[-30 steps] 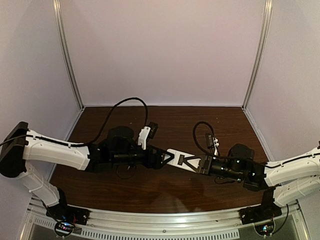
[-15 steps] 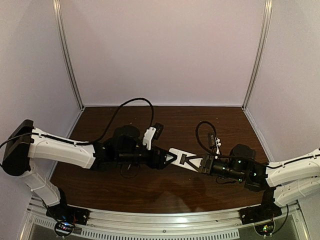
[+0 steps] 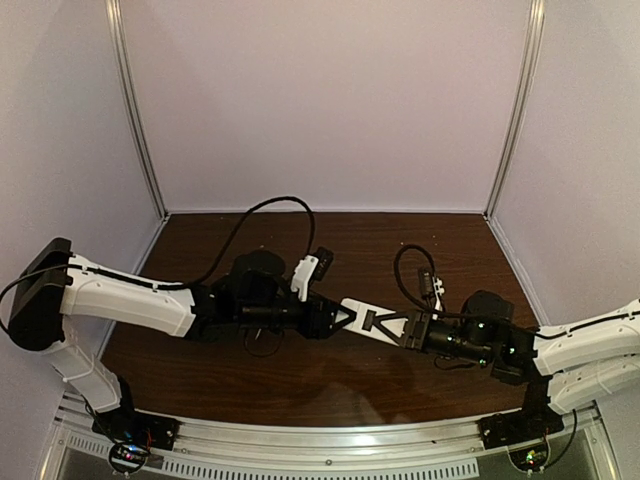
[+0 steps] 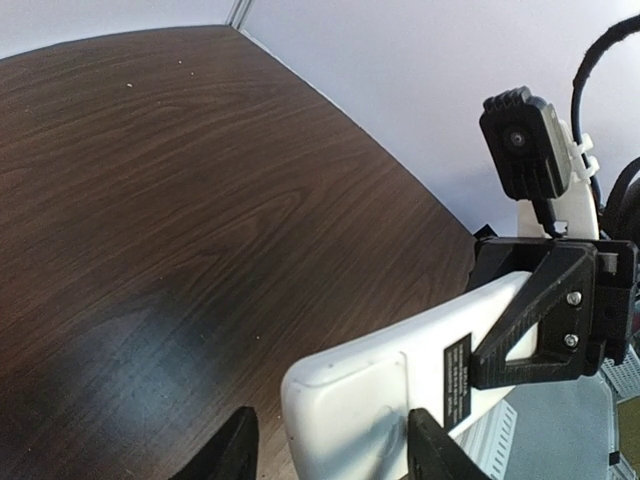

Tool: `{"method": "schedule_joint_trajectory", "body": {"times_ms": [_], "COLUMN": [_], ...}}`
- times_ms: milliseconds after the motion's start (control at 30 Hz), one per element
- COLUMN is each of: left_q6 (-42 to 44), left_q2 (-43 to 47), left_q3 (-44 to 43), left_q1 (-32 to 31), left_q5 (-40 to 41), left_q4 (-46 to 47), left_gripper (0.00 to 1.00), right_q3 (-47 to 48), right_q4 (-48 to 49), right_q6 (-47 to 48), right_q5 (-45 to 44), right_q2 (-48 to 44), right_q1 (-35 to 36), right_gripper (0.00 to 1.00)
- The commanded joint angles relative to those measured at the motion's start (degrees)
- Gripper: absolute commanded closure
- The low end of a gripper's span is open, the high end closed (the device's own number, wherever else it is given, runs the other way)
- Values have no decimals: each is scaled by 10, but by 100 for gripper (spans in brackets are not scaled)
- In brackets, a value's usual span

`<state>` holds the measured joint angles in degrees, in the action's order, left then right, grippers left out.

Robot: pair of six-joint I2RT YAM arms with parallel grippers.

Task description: Unload the batteries from the remote control

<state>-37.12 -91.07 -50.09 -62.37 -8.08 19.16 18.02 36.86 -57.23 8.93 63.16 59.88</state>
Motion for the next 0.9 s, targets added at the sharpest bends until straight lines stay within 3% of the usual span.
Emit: {"method": "schedule_joint_trajectory", "body": {"times_ms": [0, 367, 667, 867], "left_q6": [9, 12, 10, 10], "left_q2": [-11, -10, -5, -1], "left_q3": [-12, -12, -12, -11], "left_q1": [-2, -2, -2, -2], "left_q5": [-5, -8, 8, 16], "left_q4": [-3, -5, -21, -27], "left_gripper": [52, 65, 81, 85], "right_q3": [-6, -12, -15, -16], "right_q4": [35, 61, 70, 64], "right_q6": [-1, -1, -2, 0], "right_q5": [4, 27, 41, 44], "right_q2": [-22, -31, -40, -57], "right_q1": [-2, -2, -2, -2], "right_gripper": [100, 100, 100, 100]}}
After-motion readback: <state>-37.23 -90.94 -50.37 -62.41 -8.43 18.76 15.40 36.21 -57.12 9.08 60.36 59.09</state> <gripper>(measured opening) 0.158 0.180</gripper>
